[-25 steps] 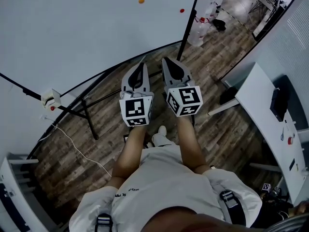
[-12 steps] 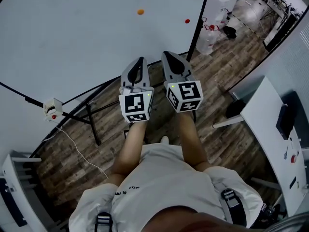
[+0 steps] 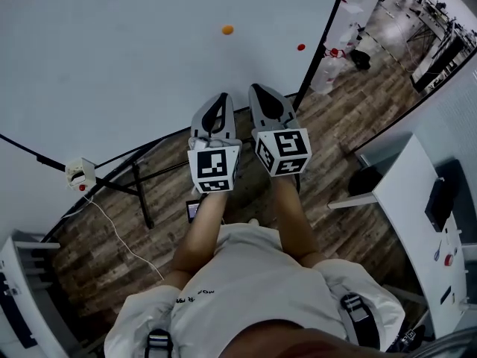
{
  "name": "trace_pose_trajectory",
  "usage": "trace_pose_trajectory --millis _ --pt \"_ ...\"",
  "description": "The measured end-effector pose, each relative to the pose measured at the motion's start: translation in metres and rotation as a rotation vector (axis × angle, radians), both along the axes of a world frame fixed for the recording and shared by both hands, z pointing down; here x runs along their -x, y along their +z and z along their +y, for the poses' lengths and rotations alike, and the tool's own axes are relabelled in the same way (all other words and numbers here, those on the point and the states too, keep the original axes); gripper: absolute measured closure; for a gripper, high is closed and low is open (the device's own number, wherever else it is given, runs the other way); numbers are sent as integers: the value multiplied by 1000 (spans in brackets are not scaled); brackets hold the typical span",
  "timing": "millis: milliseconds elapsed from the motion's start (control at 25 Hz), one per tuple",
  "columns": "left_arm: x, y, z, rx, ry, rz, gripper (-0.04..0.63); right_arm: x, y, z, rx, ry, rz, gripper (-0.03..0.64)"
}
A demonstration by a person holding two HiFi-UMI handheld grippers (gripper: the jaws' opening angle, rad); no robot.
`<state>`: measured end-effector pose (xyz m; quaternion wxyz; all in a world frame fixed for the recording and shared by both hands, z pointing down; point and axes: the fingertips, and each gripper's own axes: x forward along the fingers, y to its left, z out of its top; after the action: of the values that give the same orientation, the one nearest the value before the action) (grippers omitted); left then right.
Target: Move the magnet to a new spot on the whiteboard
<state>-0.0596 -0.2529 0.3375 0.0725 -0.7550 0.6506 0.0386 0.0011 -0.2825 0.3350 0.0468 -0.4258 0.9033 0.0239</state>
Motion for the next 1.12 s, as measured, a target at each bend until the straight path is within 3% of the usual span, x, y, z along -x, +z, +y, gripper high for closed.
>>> trace_pose_trajectory --millis 1120 --pt "58 5 -63 -25 44 18 592 67 -3 -101 19 27 24 612"
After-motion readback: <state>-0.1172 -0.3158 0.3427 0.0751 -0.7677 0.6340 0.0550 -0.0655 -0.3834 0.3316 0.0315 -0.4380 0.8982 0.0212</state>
